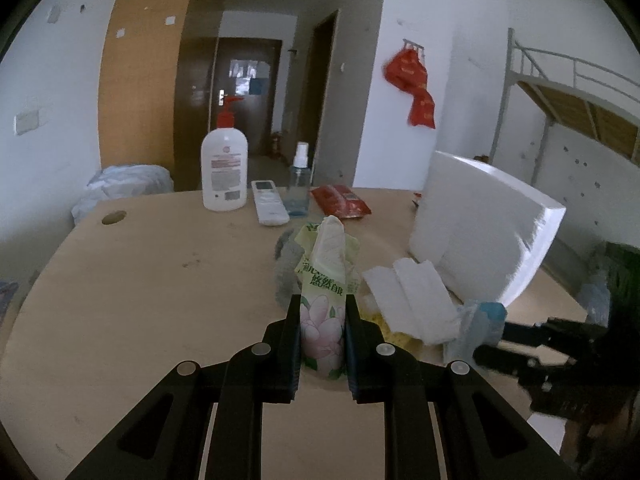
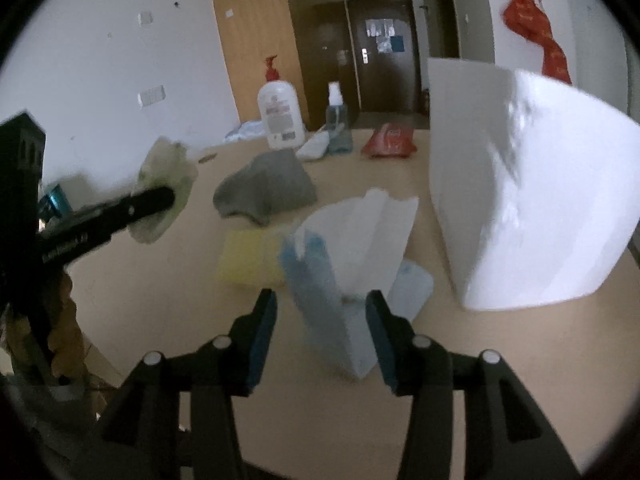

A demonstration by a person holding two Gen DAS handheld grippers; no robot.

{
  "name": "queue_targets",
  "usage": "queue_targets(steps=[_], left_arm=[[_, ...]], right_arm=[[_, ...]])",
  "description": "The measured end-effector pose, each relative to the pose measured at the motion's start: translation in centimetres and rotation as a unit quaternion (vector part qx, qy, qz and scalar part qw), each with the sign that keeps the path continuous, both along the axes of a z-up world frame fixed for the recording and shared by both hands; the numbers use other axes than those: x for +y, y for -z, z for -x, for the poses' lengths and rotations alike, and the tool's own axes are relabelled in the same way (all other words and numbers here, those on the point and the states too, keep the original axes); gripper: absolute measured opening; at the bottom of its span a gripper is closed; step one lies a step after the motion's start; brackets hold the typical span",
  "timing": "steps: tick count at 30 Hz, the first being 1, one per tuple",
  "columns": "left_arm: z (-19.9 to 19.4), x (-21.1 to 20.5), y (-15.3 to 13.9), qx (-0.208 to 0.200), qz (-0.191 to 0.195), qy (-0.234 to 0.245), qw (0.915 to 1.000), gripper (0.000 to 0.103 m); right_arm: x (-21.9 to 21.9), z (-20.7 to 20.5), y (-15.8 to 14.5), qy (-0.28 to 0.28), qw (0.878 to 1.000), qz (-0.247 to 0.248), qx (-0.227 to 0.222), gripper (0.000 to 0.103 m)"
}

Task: Organize soft objects
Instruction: 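Lift the blue mask with the right gripper while the left carries the tissue pack, then carry the mask over the foam box and open the right gripper while the left carries the pack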

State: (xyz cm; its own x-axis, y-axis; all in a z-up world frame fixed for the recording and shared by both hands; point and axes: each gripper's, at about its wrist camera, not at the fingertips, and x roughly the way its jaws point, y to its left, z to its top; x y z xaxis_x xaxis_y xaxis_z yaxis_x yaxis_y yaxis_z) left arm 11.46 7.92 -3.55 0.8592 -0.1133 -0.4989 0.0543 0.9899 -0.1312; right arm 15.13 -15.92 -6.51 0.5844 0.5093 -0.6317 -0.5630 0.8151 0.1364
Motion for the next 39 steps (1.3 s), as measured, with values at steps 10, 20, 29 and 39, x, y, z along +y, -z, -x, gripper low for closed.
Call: queue_targets(steps=[10, 20, 29, 39], left_arm=[[1.4, -1.2, -0.3, -0.010, -0.012, 0.003, 0.9999, 0.019], [4.0, -1.2, -2.4, -0.043, -0.016, -0.006, 0.9989, 0.019], [6.9, -1.5, -4.5, -0.078, -0.029, -0.020, 0.9963, 0.019], [10.2, -1.6, -6.0, -0.107, -0.035, -0.033, 0.9931, 0.019]], right_arm=[[0.2, 0.8, 0.2, -0.015, 1.000, -0.022, 0.008, 0.005], [-1.5, 3.2, -6.7, -0.021, 0.993, -0.098, -0.062, 0.005], [-1.1, 5.8, -9.8, -0.043, 0.985, -0.128, -0.104, 0.005], [-0.5, 6.9, -10.6, -0.062, 0.980, -0.145, -0.121, 0.005]])
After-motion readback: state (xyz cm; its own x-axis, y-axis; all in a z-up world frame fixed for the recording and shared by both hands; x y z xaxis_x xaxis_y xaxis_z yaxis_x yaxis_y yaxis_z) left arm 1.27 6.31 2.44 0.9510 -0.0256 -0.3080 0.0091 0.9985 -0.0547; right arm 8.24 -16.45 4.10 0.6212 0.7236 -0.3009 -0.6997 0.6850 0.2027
